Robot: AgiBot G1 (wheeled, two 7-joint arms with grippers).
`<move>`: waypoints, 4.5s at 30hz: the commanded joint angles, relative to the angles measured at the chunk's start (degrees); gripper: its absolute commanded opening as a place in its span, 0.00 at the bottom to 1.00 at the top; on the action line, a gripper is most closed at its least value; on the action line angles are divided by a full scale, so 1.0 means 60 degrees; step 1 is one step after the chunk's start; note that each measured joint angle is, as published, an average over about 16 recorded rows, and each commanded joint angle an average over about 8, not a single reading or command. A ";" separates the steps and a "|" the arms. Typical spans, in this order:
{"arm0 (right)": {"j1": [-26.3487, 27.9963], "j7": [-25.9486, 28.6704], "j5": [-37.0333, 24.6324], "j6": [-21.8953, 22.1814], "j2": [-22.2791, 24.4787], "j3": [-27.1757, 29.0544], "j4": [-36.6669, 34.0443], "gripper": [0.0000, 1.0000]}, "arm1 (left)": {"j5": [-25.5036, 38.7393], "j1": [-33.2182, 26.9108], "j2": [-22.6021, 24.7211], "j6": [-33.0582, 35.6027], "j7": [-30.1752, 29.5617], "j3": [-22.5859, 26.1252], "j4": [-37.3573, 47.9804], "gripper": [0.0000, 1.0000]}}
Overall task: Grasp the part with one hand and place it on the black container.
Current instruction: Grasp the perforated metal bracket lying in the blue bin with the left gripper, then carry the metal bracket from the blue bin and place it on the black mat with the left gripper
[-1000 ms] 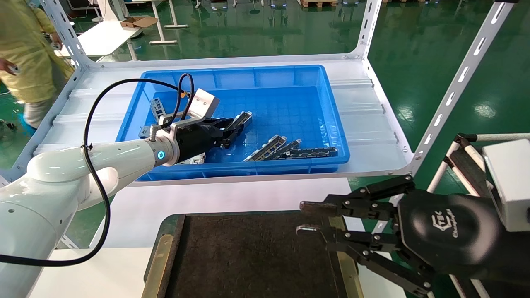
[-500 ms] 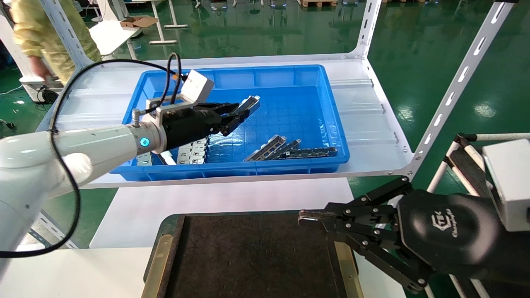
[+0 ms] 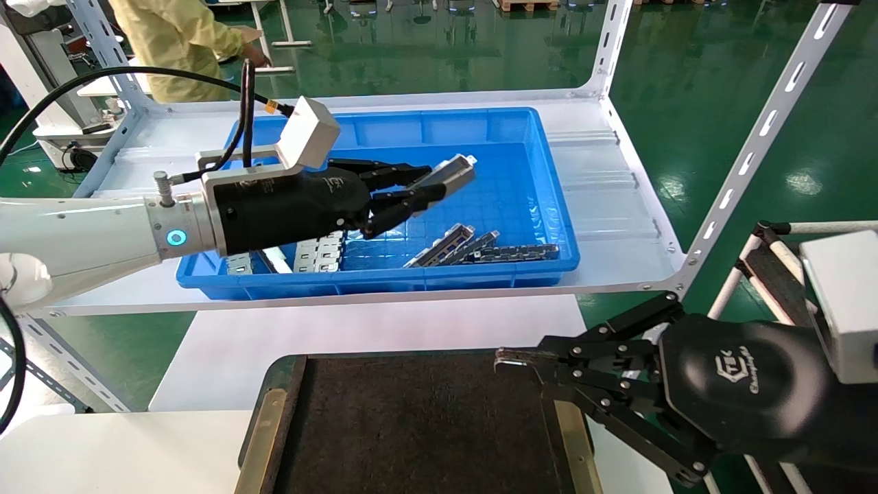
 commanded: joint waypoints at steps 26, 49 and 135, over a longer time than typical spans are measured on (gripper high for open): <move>0.0002 -0.0003 0.0004 0.0003 0.0002 -0.0006 0.0000 0.00 | 0.0956 0.5304 -0.1958 -0.2157 -0.4797 0.0942 -0.8138 0.00; 0.0003 -0.0006 0.0008 0.0005 0.0004 -0.0011 0.0000 0.00 | 0.5347 0.6039 0.0778 -0.6942 -1.0407 0.2440 -0.5575 0.00; 0.0008 -0.0015 0.0020 0.0012 0.0012 -0.0030 0.0000 1.00 | 0.8094 0.4348 0.2286 -1.0636 -1.9772 0.7736 -0.1709 1.00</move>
